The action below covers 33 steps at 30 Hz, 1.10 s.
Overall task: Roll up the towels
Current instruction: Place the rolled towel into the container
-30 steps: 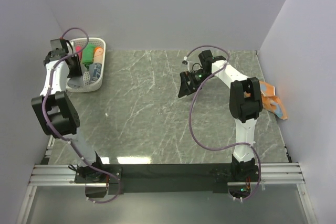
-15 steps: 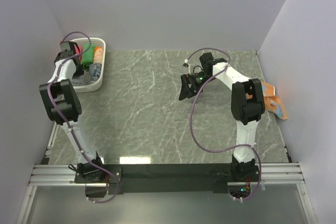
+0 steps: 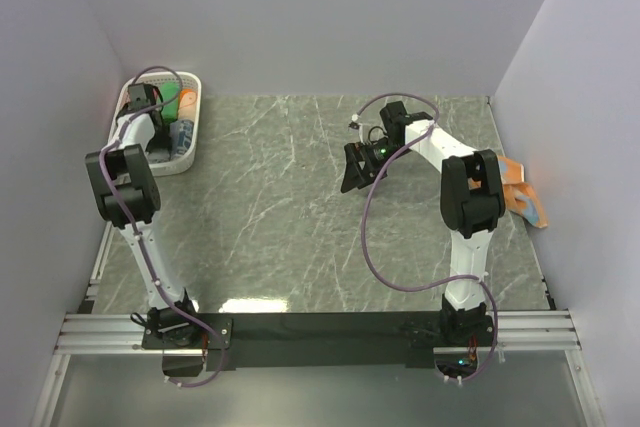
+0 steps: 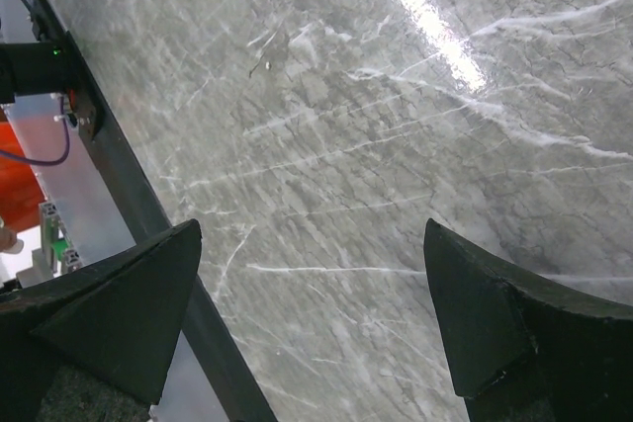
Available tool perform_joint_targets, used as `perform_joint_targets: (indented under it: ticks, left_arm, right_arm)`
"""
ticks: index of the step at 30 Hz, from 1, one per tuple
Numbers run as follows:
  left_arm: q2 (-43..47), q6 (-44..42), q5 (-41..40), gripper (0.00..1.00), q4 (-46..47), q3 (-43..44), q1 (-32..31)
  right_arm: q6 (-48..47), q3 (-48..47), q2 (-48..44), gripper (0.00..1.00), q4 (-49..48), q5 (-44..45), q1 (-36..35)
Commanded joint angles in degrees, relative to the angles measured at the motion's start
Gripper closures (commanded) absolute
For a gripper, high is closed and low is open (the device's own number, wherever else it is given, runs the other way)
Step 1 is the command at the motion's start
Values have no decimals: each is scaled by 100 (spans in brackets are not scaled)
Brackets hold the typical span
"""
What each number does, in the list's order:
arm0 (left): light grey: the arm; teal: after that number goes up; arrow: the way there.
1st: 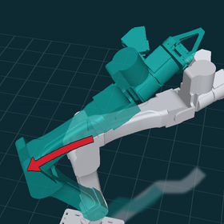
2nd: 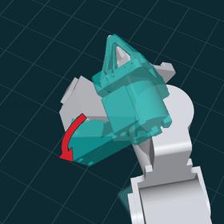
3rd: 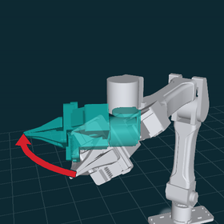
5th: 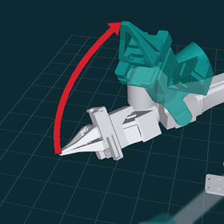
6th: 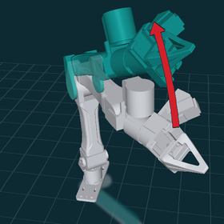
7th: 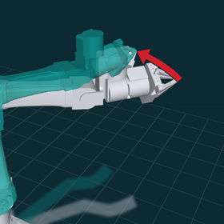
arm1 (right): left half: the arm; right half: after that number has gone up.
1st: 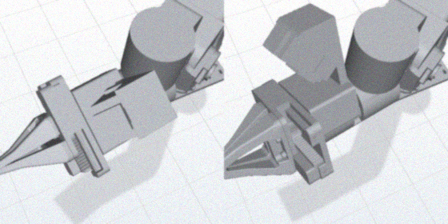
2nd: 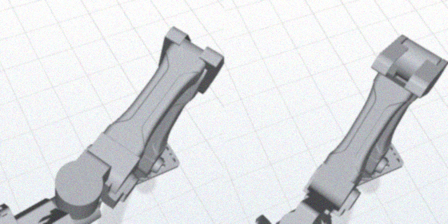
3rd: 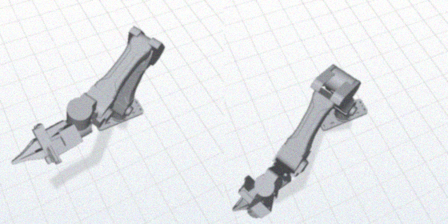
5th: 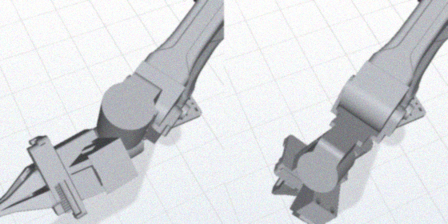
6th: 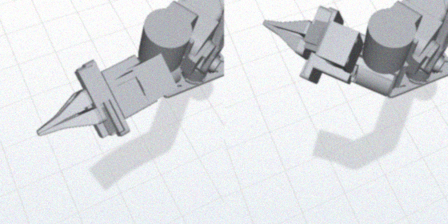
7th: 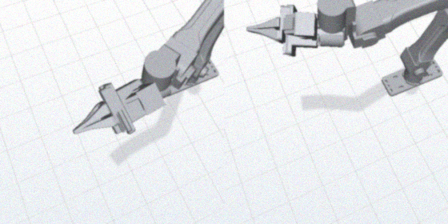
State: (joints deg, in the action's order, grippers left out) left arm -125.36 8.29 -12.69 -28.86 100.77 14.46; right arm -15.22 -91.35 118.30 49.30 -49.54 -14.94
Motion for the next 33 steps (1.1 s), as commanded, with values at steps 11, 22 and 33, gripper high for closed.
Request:
perform_joint_targets:
  ticks: [11, 22, 33]
  left_arm:
    - [-208, 691, 732, 99, 4, 496, -110]
    - [-340, 568, 1093, 69, -75, 355, -31]
    - [-77, 375, 1023, 43, -313, 505, -22]
  right_arm:
    - [-16, 21, -264, 0, 53, -82, 26]
    - [-51, -5, -220, 0, 115, -109, 26]
    - [-7, -67, -176, 0, 71, -170, 35]
